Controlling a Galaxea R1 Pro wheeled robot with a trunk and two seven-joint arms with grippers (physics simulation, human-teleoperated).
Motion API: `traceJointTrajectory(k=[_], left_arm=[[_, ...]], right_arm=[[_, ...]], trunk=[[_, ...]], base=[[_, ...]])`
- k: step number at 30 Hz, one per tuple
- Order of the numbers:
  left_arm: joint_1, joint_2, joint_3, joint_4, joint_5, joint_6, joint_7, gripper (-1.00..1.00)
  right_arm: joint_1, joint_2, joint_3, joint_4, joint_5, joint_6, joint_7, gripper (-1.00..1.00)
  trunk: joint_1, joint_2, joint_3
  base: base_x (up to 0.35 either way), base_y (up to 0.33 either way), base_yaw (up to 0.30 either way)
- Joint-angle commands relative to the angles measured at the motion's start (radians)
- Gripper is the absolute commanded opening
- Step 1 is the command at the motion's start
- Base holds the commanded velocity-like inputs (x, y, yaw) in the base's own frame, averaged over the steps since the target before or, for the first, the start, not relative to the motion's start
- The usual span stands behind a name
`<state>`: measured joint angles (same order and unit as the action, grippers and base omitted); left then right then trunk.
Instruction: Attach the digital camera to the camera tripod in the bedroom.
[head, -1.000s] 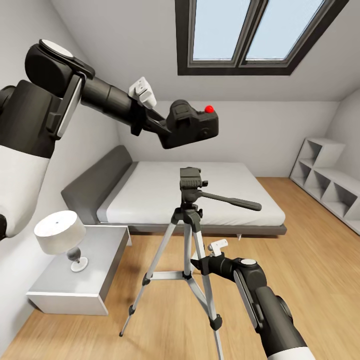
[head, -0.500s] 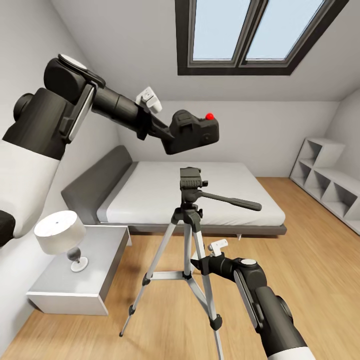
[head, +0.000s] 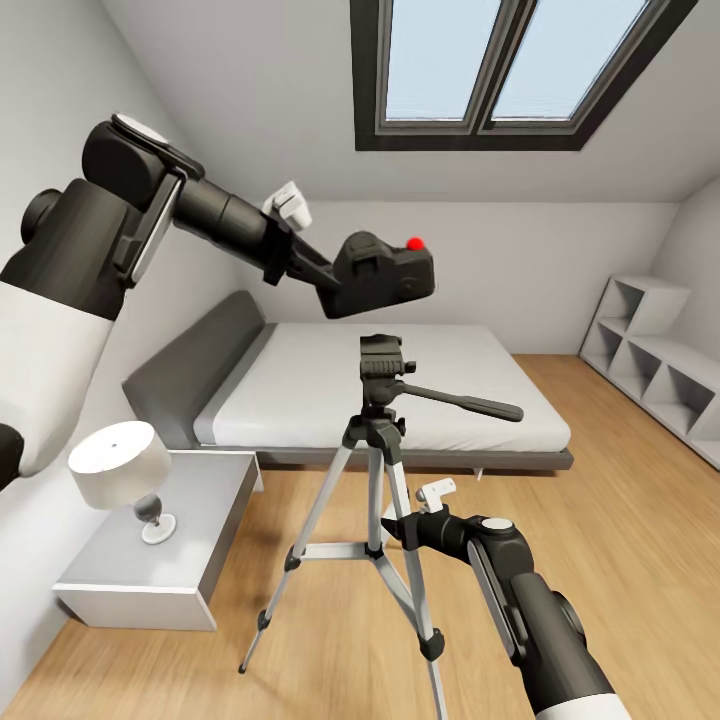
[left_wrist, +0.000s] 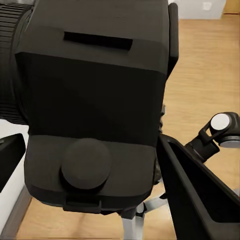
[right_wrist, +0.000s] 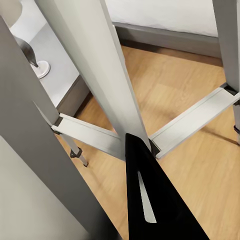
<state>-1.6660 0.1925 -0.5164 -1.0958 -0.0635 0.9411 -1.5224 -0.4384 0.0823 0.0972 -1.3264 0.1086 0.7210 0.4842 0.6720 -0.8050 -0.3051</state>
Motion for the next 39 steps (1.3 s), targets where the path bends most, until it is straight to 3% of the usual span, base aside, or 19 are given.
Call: traceJointTrajectory(k=[1,5,14,28,39], left_arm=[[-0.001,0.003,-0.001,0.002,-0.007,0.007,-0.008,-1.00],[-0.001,0.018,-0.006,0.015,-0.010,0.003,-0.010,-1.00],[-0.001,0.027,-0.064,0.047,-0.023,-0.056,-0.007,-1.00],[-0.001,0.019,-0.082,0.050,-0.028,-0.156,0.003,-1.00],[-0.001,0.017,-0.083,0.048,-0.019,-0.169,0.004,-1.00]], right_arm=[[0.000,0.001,-0.001,-0.001,0.017,0.003,0.009,-1.00],[0.000,0.001,-0.001,-0.001,0.017,0.003,0.009,-1.00],[0.000,0.001,-0.002,-0.001,0.017,0.003,0.010,-1.00],[0.000,0.001,-0.002,-0.001,0.017,0.003,0.010,-1.00],[0.000,0.001,-0.002,-0.001,0.017,0.003,0.010,-1.00]], trunk=[[0.000,-0.001,-0.002],[0.000,-0.001,-0.002],[0.000,-0.001,-0.002],[0.000,-0.001,-0.002],[0.000,-0.001,-0.002]], base=[[0.000,0.000,0.000],[0.000,0.000,0.000],[0.000,0.000,0.000],[0.000,0.000,0.000],[0.000,0.000,0.000]])
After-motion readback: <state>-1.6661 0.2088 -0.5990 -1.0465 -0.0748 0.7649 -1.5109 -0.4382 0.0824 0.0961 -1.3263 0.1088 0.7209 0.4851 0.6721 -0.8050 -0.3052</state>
